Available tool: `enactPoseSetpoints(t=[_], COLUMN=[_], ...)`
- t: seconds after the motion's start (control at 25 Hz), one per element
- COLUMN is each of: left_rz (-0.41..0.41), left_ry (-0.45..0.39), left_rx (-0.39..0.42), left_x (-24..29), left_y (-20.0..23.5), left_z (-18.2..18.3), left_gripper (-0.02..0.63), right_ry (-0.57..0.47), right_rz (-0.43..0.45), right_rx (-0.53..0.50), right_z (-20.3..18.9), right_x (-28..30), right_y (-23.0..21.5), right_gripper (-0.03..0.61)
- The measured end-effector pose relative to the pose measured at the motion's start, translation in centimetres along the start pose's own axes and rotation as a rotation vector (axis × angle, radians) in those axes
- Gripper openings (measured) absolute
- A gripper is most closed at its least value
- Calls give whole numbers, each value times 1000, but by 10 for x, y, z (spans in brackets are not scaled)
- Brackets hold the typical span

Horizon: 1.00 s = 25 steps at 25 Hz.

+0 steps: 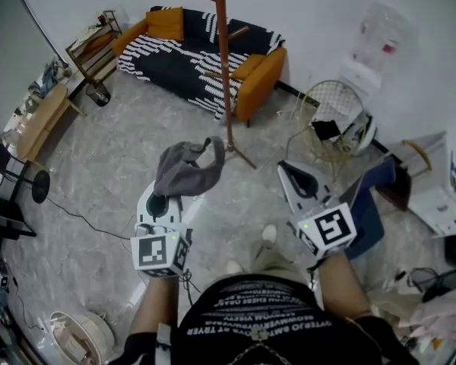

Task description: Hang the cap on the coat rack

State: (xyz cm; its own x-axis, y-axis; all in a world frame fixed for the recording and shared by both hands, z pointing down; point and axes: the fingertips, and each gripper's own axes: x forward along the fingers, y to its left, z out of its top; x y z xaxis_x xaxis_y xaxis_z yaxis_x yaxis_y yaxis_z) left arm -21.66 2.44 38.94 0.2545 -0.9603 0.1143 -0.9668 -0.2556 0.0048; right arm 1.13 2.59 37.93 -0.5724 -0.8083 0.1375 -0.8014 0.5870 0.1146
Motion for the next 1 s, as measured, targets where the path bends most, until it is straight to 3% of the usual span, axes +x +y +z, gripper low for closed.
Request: enactPoseSetpoints(t=[0.2, 0.52, 1.0], left_rz=[1, -10, 72], left_ry=[2, 77, 46], left_rx=[-19, -46, -64], left_x=[27, 78, 122], left_y=[-9, -23, -6], left_z=[-1, -6, 11], left_gripper=[20, 20, 20], right_ry=[7, 21, 14], right_rz=[10, 50, 115], right_rx=[8, 13, -2], right_z=[-7, -11, -1], right_x=[11, 42, 90], right_y=[-28, -71, -110], right_gripper=[3, 3, 3])
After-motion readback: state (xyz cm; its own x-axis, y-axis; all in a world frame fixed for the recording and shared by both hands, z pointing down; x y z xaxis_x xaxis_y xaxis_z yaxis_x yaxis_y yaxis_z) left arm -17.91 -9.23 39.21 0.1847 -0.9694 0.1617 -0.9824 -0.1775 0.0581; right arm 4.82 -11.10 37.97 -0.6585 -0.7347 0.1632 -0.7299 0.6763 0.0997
